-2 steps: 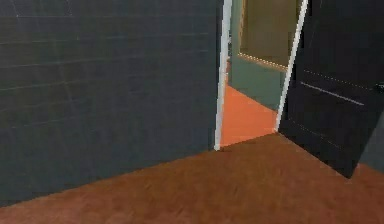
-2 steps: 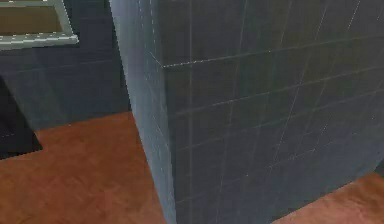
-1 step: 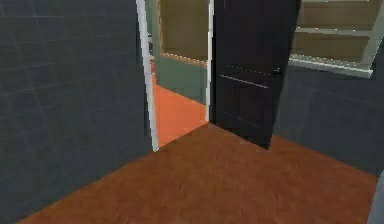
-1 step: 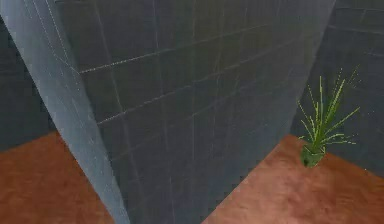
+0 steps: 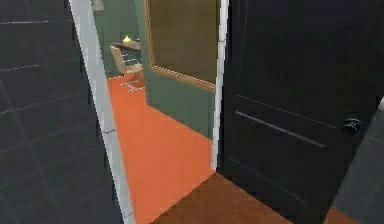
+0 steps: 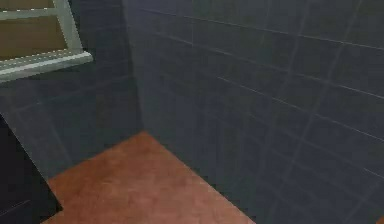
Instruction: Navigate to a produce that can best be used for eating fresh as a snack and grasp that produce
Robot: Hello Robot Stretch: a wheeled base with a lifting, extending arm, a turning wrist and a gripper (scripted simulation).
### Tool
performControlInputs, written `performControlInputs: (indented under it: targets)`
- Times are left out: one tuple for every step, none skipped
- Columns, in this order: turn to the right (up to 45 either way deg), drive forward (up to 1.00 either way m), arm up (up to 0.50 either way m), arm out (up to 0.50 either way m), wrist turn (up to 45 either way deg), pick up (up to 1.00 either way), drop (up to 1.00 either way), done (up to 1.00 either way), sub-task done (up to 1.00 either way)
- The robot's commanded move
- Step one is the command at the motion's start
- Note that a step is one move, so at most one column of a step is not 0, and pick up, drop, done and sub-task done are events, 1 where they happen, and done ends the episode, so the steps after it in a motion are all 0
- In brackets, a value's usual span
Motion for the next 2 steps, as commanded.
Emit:
performControlInputs:
  targets:
    - [0.0,1.0,0.0,0.0,0.0,0.0,0.0,0.0,0.0]
    - [15.0,0.0,0.0,0.0,0.0,0.0,0.0,0.0,0.0]
